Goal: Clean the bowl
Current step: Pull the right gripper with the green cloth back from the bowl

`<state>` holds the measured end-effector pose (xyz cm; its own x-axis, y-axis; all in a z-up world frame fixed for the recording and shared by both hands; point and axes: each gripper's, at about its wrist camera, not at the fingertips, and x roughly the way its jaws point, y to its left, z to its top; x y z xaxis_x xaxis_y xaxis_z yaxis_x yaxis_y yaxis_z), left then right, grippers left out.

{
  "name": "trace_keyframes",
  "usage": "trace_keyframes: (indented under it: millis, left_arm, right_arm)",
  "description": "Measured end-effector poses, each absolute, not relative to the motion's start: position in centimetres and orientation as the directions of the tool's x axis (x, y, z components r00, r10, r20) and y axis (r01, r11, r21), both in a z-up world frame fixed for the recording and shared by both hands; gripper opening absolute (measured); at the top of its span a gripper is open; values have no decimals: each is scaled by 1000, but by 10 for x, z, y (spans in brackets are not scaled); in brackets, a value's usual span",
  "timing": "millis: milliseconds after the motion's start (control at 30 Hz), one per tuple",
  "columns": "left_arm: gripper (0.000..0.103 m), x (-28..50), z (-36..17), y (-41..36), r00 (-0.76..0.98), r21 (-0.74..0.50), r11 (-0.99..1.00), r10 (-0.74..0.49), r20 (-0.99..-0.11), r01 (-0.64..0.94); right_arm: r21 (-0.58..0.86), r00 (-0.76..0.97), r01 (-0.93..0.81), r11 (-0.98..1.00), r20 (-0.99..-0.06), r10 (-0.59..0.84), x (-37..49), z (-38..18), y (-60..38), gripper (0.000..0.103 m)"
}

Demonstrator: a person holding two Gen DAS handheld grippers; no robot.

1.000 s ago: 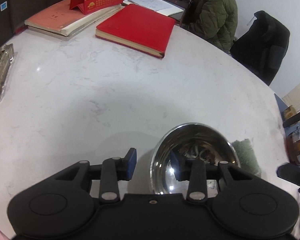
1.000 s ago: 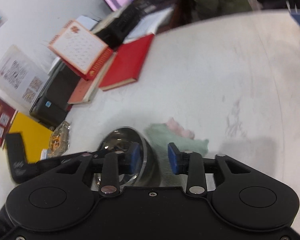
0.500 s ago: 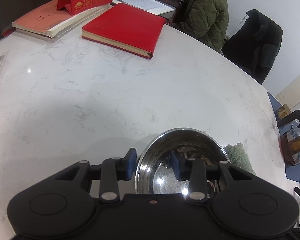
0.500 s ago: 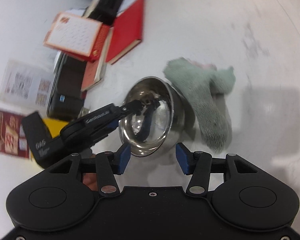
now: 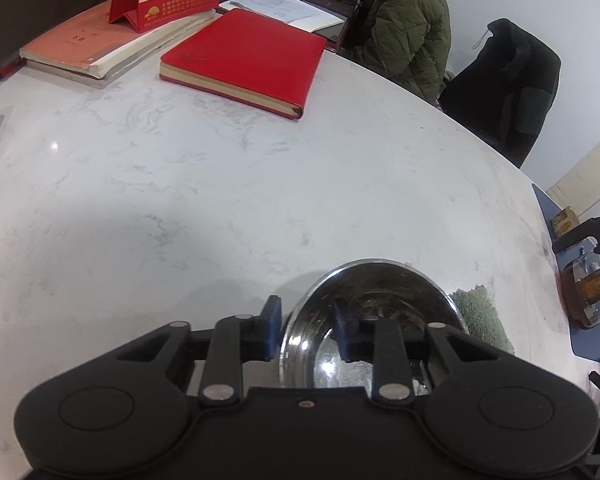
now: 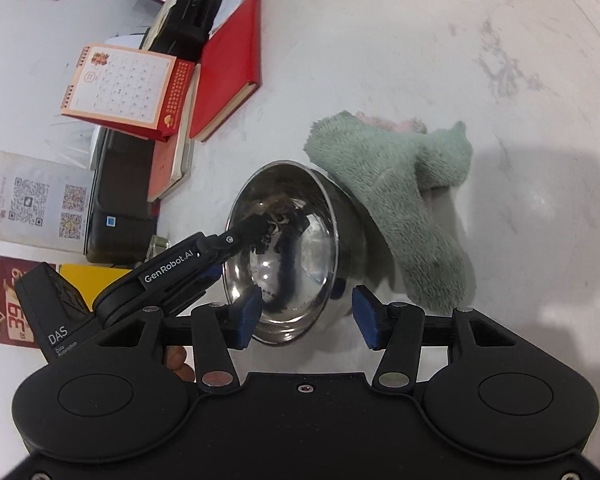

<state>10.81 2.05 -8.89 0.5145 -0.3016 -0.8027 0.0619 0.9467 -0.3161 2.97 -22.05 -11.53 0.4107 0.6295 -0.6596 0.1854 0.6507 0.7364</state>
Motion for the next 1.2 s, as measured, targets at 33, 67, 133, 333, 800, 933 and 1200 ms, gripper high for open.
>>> trace_keyframes:
  millis: [33, 67, 133, 333, 800, 933, 1200]
  left_arm:
    - [19, 107, -89, 22, 515, -314, 948, -297, -804, 56]
    - [18, 106, -89, 23, 515, -316, 947, -296, -805, 50]
    - [16, 104, -90, 27, 511, -327, 944, -300, -806, 39]
    - [14, 89, -90, 30, 494, -336, 942, -305, -814, 28]
    - [34, 78, -82, 29, 480, -307, 950, -299, -825, 65]
    - [34, 88, -89, 23, 459, -304, 950, -304, -834, 77]
    - [28, 87, -111, 24, 404, -322, 946, -306, -862, 29]
  right_arm:
    - [733, 410, 178, 657, -662, 627, 33, -116, -218, 47]
    - [726, 413, 162, 668, -665, 622, 33, -115, -217, 45]
    - [707, 413, 130, 695, -676, 611, 33, -113, -218, 38]
    - [653, 415, 54, 755, -703, 578, 42, -107, -225, 24]
    - [512, 400, -155, 845, -750, 527, 72, -84, -221, 23]
    - [507, 409, -165, 846, -746, 526, 69, -81, -221, 25]
    - [454, 499, -159, 877, -729, 468, 40, -61, -237, 43]
